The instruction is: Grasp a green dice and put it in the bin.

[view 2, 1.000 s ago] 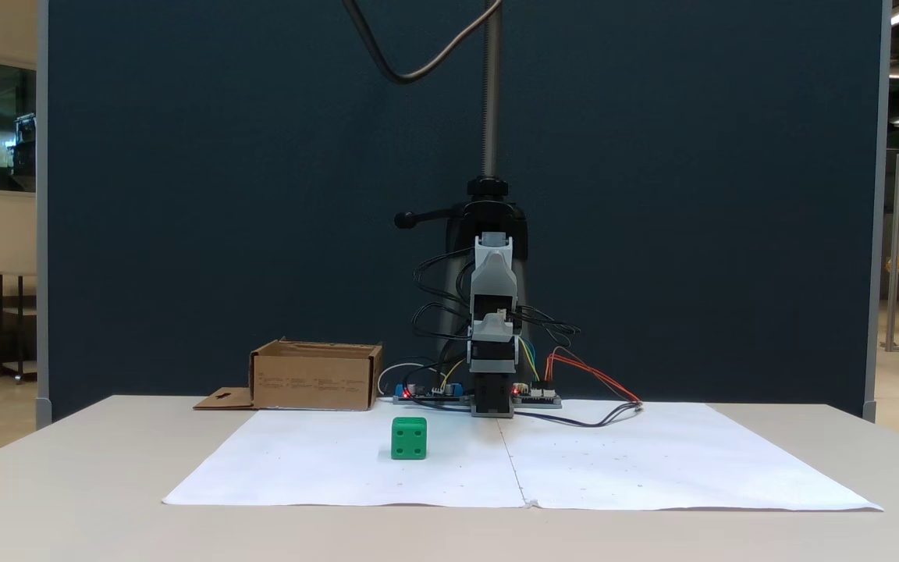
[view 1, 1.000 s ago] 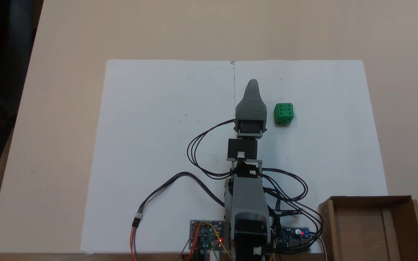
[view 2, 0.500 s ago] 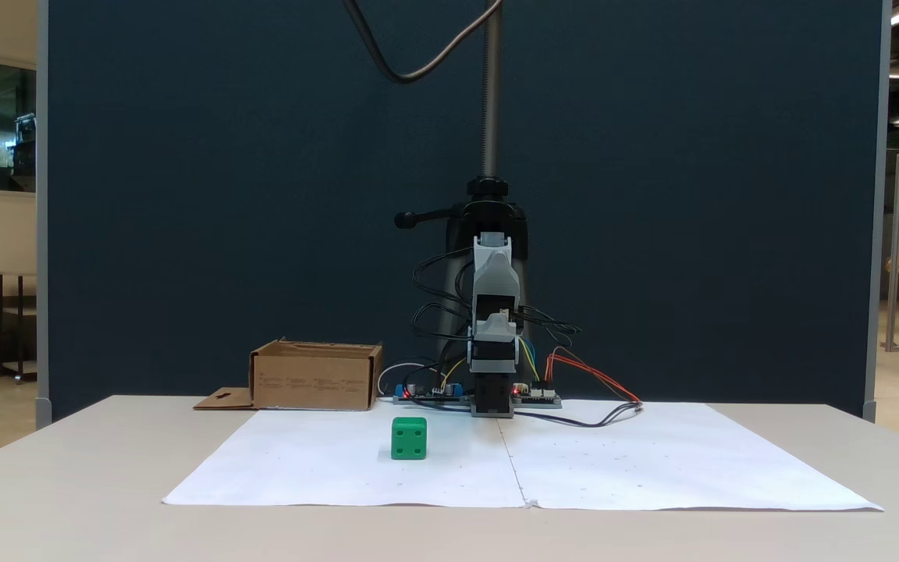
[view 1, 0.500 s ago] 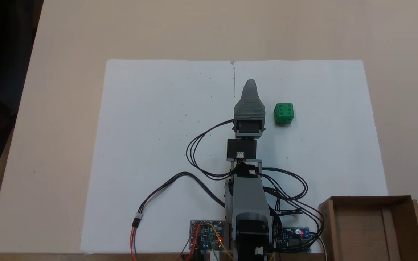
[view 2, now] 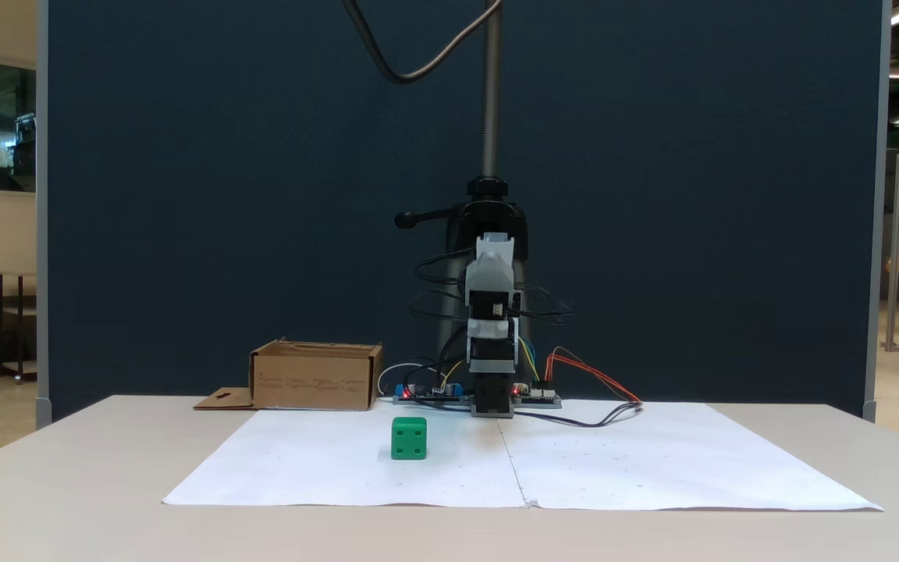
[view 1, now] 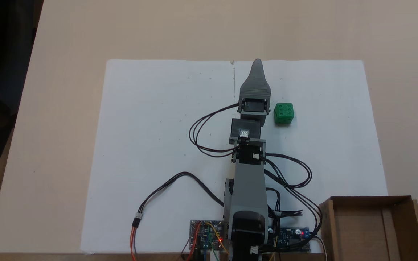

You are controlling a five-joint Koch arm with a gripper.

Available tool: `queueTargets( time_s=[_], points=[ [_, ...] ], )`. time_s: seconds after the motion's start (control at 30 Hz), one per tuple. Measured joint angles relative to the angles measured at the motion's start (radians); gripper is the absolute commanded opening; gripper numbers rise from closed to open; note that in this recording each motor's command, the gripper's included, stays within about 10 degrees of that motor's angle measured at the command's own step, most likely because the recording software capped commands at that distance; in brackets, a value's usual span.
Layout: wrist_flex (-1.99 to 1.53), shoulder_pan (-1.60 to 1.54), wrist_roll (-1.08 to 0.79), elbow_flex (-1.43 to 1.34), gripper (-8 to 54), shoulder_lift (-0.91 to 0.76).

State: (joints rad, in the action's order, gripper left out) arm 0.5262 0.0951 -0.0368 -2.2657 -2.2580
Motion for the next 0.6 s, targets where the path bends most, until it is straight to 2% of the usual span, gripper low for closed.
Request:
queueTargets(
  time_s=[0.23,0.6],
  points=[
    [-0.482,0.043,0.000,0.132,43.5,0.002],
    [-1.192,0.044,0.000,0.664,43.9,0.006]
  ],
)
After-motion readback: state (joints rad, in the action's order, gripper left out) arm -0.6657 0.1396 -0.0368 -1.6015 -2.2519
